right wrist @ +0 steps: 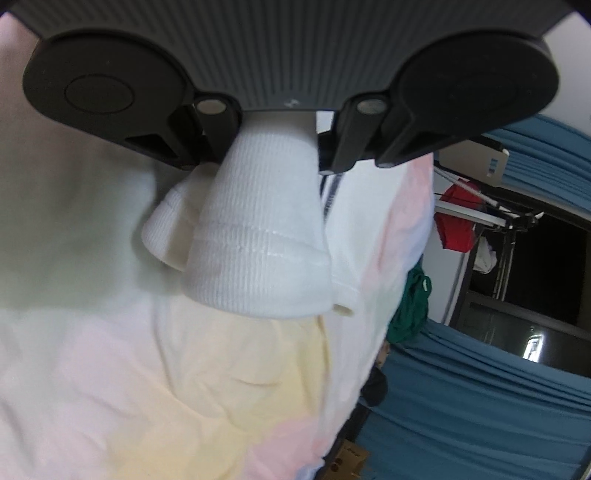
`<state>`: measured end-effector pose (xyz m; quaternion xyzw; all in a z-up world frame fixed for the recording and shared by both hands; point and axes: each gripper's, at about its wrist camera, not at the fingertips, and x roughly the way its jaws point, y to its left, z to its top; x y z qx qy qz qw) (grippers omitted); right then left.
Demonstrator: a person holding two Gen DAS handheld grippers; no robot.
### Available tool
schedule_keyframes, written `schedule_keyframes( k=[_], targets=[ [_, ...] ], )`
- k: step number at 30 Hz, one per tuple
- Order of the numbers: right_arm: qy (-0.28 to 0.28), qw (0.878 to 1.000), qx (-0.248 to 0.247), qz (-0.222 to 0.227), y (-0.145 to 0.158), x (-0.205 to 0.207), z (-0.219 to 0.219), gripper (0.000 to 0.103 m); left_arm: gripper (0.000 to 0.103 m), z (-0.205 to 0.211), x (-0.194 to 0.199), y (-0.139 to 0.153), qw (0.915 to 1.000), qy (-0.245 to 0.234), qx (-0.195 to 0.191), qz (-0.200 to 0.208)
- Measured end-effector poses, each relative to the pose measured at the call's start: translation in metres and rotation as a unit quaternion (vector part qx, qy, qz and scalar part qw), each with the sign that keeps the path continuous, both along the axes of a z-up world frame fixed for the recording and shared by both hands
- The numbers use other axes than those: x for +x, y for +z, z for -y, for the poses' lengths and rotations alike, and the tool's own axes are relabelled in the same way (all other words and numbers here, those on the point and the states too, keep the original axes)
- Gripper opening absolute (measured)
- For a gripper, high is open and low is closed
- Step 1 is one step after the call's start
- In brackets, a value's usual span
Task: Fold clothes
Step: 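Carry the cuffs with the right gripper over the pants while the left gripper releases the waistband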
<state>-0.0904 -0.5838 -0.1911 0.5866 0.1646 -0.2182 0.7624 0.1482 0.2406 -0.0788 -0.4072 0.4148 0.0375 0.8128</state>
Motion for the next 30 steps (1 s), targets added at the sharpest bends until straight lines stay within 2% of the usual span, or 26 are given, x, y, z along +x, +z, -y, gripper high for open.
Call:
schedule_keyframes(
  k=[6,9,10,13,16,21,23,26,29,30],
  targets=[
    [-0.003,1.000,-0.012,0.008,-0.010,0.001,-0.004,0.013,0.031,0.012,-0.010,0.007,0.9974,-0.030,0.066,-0.001],
    [-0.001,1.000,-0.016,0.006,-0.010,0.001,-0.004,0.013,0.052,0.024,-0.022,0.017,0.9908,-0.055,0.124,-0.004],
    [-0.001,1.000,-0.018,0.005,-0.010,0.001,-0.004,0.013,0.058,0.032,-0.027,0.025,0.9868,-0.062,0.150,-0.001],
    [-0.001,1.000,-0.020,0.003,-0.007,0.002,-0.005,0.013,0.066,0.057,-0.045,0.048,0.9709,-0.083,0.224,0.018],
    [0.000,1.000,-0.026,0.001,-0.005,0.003,-0.004,0.013,0.078,0.091,-0.061,0.071,0.9540,-0.101,0.276,0.059],
    [0.003,0.999,-0.039,0.003,0.001,0.002,-0.004,0.013,0.081,0.158,-0.074,0.095,0.9209,-0.147,0.339,0.123],
    [0.005,0.999,-0.046,0.004,0.003,0.001,-0.004,0.013,0.082,0.190,-0.067,0.092,0.9078,-0.173,0.356,0.139],
    [0.008,0.998,-0.066,0.000,0.011,0.002,-0.006,0.013,0.082,0.229,-0.062,0.069,0.8966,-0.208,0.365,0.141],
    [0.019,0.992,-0.122,-0.013,0.027,0.007,-0.014,0.013,0.082,0.254,-0.050,0.034,0.8835,-0.225,0.387,0.137],
    [0.025,0.988,-0.154,-0.020,0.036,0.010,-0.019,0.013,0.082,0.258,-0.045,0.021,0.8797,-0.230,0.396,0.129]
  ],
)
